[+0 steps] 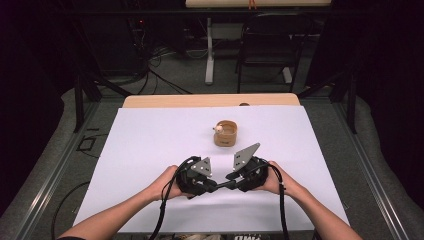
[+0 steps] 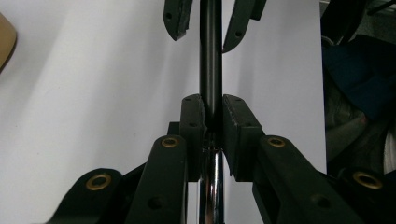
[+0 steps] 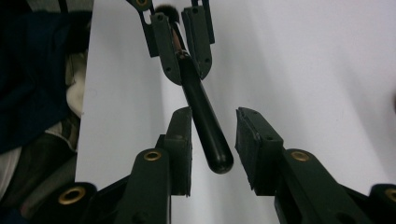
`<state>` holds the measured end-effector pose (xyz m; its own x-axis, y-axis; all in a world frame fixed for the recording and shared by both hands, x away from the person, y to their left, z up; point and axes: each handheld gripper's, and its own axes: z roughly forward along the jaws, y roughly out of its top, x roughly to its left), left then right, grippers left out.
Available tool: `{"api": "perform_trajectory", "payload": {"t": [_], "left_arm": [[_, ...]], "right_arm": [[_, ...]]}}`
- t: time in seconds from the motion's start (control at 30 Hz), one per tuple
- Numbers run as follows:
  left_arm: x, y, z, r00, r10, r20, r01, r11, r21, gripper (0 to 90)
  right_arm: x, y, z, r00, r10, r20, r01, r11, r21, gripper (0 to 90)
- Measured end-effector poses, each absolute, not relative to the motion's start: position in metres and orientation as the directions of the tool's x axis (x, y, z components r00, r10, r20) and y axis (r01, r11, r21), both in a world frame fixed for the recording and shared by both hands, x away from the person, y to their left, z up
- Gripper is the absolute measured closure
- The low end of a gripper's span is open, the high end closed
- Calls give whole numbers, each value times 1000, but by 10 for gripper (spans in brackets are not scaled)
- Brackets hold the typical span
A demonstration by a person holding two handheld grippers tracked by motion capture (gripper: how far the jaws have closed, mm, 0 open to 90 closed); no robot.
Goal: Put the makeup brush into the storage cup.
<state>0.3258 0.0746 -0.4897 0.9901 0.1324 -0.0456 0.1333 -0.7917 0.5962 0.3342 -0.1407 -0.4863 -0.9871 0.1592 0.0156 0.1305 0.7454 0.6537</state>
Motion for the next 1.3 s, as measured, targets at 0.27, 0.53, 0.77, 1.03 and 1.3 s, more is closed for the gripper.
{"api": "perform_trajectory", "payload": {"t": [0.27,0.53,0.77,1.03,1.3], "left_arm": [[325,73,-490,993,114,-42,117,-800,588,793],[325,71,-489,994,100,-51,111,-806,581,793],[325,69,-489,996,77,-49,91,-811,578,793],[327,70,-489,996,56,-62,82,-809,582,778],[331,74,-488,995,54,-89,97,-790,606,540]], "right_arm": [[335,-129,-478,-995,100,0,82,814,576,682],[335,-123,-482,-997,67,23,69,836,545,712],[334,-122,-485,-998,40,39,55,841,538,765],[330,-124,-487,-999,18,27,30,833,552,790],[329,-128,-487,-999,43,13,42,816,577,792]]}}
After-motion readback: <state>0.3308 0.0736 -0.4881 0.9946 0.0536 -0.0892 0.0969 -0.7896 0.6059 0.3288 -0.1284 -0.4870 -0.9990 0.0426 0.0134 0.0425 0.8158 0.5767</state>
